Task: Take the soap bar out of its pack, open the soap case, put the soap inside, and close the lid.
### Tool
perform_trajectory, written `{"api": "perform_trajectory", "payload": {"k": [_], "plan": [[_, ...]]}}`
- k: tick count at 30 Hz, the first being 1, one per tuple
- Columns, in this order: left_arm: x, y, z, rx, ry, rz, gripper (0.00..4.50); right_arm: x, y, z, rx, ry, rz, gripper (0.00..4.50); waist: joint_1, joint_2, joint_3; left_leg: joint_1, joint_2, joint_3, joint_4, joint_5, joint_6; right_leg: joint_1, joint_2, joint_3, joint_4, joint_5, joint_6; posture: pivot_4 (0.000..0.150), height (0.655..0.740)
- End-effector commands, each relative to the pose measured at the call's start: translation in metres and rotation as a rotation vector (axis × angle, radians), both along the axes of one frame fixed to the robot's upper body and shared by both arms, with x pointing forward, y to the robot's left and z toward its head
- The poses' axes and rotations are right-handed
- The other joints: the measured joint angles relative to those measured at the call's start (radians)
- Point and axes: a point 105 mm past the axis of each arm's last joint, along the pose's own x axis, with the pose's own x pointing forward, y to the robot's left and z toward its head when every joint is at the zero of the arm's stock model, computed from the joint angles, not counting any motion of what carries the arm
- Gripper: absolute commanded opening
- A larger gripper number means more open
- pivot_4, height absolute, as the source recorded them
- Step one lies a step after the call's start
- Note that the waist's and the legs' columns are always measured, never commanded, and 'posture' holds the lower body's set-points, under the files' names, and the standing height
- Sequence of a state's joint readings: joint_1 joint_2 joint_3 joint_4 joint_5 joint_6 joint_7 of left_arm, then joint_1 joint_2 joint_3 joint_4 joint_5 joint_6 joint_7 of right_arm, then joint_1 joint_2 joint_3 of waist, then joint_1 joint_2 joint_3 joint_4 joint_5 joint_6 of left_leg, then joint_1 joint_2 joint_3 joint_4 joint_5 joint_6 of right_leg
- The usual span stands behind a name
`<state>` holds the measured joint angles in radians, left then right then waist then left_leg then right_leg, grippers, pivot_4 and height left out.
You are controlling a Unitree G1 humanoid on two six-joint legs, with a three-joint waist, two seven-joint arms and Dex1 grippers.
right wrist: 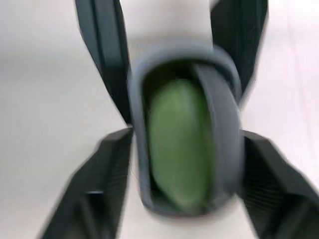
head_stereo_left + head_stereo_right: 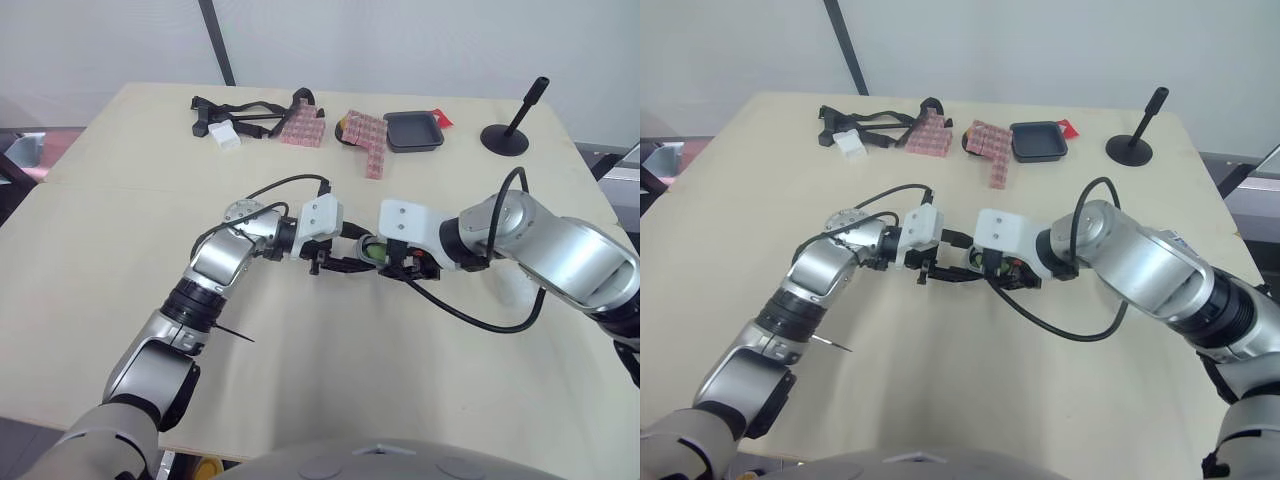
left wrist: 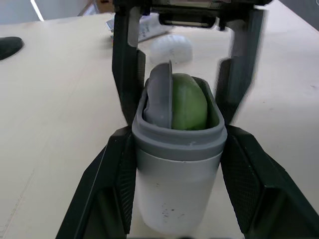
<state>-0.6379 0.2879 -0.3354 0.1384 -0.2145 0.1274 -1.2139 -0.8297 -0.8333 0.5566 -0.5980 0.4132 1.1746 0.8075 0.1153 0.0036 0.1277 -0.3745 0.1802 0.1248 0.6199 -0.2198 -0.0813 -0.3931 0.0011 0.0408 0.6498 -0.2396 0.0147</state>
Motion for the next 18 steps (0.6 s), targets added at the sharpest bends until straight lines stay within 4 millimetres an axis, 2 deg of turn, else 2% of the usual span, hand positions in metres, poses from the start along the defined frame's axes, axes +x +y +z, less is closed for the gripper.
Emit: {"api": "perform_trajectory", "payload": {"k": [1,2,7,14,16,18], "plan": [[0.004,0.005,0.015,-0.068,-0.058,0.022,1.94,0.001,-0.003,0.011,0.026,-0.052,0.000,4.33,0.000,0.000,0.000,0.000,0.000,0.000,0.000,0.000,0.000,0.000,0.000,0.000,0.000,0.000,0.000,0.150,0.7400],[0.005,0.007,0.015,-0.072,-0.058,0.027,1.94,0.001,-0.006,0.010,0.024,-0.051,-0.007,4.47,0.000,0.000,0.000,0.000,0.000,0.000,0.000,0.000,0.000,0.000,0.000,0.000,0.000,0.000,0.000,0.150,0.7400],[0.006,0.015,0.013,-0.071,-0.058,0.032,1.94,0.001,-0.016,0.008,0.016,-0.047,-0.034,4.47,-0.001,0.000,0.000,0.000,0.001,0.000,0.000,0.000,0.000,0.000,0.000,0.000,0.000,0.000,0.000,0.150,0.7400],[0.010,0.043,0.022,-0.242,0.030,0.115,1.94,0.005,-0.062,0.013,-0.023,-0.083,-0.212,4.47,0.004,0.000,0.000,0.000,0.001,0.000,0.000,0.000,0.000,0.000,0.000,0.001,0.000,0.000,0.000,0.150,0.7400],[0.009,0.050,0.021,-0.300,0.040,0.143,1.94,0.008,-0.074,0.015,-0.030,-0.096,-0.286,4.47,0.005,0.000,0.000,0.000,0.001,0.000,0.000,0.000,0.000,0.000,0.000,0.001,0.000,0.000,0.000,0.150,0.7400],[0.005,0.058,0.011,-0.322,0.059,0.160,1.94,0.008,-0.086,0.016,-0.032,-0.092,-0.362,4.47,0.003,0.000,0.000,0.000,0.001,0.000,0.000,0.000,0.000,0.000,0.000,0.001,0.000,0.000,0.000,0.150,0.7400]]}}
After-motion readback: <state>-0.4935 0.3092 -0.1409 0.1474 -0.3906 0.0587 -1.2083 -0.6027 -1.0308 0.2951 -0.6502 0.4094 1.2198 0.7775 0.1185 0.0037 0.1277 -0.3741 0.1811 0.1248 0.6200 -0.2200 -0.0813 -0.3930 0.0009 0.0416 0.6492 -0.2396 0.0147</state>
